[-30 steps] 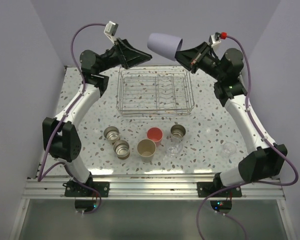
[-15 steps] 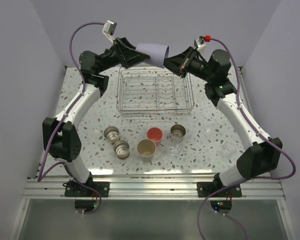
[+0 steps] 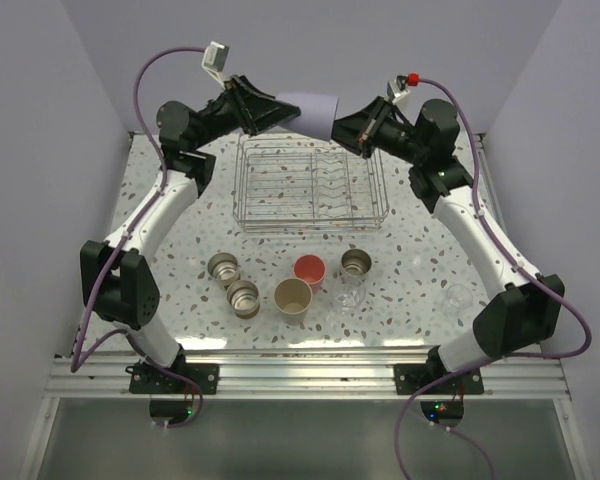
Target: Load the cups into the dish rack
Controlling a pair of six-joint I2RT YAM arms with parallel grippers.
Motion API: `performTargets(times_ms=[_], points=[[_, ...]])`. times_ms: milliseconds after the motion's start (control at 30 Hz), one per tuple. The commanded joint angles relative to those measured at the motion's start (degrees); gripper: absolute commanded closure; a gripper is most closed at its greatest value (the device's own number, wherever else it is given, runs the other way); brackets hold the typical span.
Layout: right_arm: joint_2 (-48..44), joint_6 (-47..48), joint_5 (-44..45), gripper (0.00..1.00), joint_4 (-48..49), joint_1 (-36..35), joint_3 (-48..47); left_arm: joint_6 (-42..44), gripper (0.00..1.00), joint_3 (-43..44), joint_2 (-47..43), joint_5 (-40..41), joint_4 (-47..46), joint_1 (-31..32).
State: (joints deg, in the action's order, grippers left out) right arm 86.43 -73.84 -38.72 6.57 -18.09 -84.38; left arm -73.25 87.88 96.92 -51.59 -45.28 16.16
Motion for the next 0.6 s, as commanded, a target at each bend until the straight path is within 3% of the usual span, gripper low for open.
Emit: performTargets(times_ms=[0,67,167,367,400,567], points=[[0.1,1.7,1.0,1.0,-1.1,-0.1,-0.2,2.5,0.91,0.3,-2.4,1.8,-0.8,-0.3],[0.3,2.3,1.5,1.0,-2.5,0.0,-0.6,2.5,1.0,0.3,-2.4,1.8,-0.6,-0.3],[0.3,5.2,1.7,1.0,-6.4,0.0,-1.6,3.8,1.0,0.8,-2.4,1.8,1.1,-0.3],[-1.3,12.8,3.5,0.64,-17.7,2.2,-2.8,15.0,1.0,4.6,-2.8,2.5,14.6,-0.3],[-2.1,13.1,3.6,0.48,-18.4,2.6,-2.5,16.9,1.0,5.2,-2.9,2.8,16.8,-0.4],[-4.5,14.5,3.3,0.28,-21.1,6.5,0.4,26.9,1.0,9.7,-2.0,5.9,30.2,-0.3]])
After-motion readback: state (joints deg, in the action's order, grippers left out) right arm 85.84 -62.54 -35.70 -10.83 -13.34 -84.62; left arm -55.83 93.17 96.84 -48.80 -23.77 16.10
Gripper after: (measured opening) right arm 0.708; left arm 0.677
